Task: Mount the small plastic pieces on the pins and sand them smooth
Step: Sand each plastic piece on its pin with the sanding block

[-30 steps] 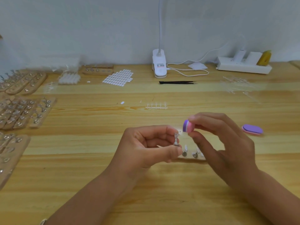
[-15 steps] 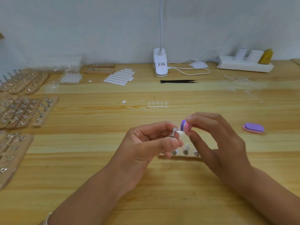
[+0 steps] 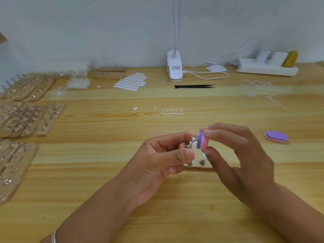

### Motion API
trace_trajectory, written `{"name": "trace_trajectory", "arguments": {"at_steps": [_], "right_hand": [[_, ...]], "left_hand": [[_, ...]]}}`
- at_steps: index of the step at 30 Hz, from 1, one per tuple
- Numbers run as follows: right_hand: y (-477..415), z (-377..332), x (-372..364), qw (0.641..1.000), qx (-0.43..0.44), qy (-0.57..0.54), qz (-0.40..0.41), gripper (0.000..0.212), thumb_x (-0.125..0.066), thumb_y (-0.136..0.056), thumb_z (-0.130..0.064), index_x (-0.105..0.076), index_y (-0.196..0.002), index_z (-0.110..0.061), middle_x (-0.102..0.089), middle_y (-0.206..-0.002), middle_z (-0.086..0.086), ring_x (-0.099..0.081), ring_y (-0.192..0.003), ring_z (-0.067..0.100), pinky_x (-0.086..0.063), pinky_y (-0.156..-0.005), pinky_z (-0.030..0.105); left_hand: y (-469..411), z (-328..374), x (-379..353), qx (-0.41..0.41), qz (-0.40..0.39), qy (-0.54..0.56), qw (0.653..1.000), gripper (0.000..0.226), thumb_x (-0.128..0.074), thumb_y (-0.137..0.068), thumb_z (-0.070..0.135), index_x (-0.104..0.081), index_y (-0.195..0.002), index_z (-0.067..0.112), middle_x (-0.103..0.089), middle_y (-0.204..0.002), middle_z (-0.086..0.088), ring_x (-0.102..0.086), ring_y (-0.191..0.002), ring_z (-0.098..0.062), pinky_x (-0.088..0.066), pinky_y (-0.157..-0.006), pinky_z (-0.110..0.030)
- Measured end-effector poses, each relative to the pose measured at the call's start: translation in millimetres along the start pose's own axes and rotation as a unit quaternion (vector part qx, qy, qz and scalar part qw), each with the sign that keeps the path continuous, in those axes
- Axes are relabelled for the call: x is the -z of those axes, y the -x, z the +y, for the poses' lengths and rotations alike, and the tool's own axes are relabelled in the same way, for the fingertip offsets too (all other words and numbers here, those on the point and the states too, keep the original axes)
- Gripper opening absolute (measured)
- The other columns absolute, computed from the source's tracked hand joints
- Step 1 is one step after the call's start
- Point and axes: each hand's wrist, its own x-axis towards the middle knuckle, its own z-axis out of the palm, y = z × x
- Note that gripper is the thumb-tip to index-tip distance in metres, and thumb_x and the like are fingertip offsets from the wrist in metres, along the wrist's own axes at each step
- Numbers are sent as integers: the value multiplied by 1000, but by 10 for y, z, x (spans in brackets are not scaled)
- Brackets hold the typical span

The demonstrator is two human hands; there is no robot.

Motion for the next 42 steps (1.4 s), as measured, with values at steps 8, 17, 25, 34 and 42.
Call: {"name": "trace_trajectory", "arguments": {"at_steps": [8, 17, 25, 34, 42], "right_hand": [[-8, -8, 16, 1000, 18, -2, 6, 29, -58, -97, -5, -52, -125, -8, -56, -120, 0, -53, -124, -1, -40, -103, 14], [8, -12, -1, 999, 34, 3, 10, 24, -56, -101, -6, -54, -124, -5, -60, -115, 3, -56, -121, 4, -40, -103, 15], [1, -12, 2, 999, 36, 8, 14, 24, -56, -100, -6, -54, -125, -6, -59, -116, 4, -56, -121, 6, -40, -104, 16], [13, 3, -10, 999, 45, -1, 9, 25, -56, -100, -6, -55, -125, -6, -60, -117, 4, -59, -119, 10, -43, -103, 19], [0, 9, 13, 999, 38, 20, 15, 22, -55, -102, -8, -55, -123, -5, -61, -115, 2, -58, -115, 11, -42, -103, 17]], "left_hand": [[-5, -13, 1, 12, -3, 9, 1000, 42, -87, -65, 20, -74, -103, 7, -57, -71, 5, -50, -60, -5, -36, -50, -17], [-9, -13, 12, 13, -12, 12, 1000, 43, -88, -66, 26, -75, -103, 8, -62, -74, 3, -49, -65, -7, -41, -50, -17], [-15, -29, 24, 10, -22, 16, 1000, 35, -85, -70, 25, -76, -101, 11, -63, -75, 3, -51, -67, -6, -42, -52, -17], [-14, -27, 16, 18, -31, 37, 999, 36, -86, -69, 26, -75, -98, 8, -62, -75, -1, -56, -67, -7, -42, -51, -17], [-29, -33, 22, 17, -30, 47, 998, 37, -86, -69, 28, -75, -99, 11, -63, -78, 1, -57, -70, -8, -42, -52, -17]]}}
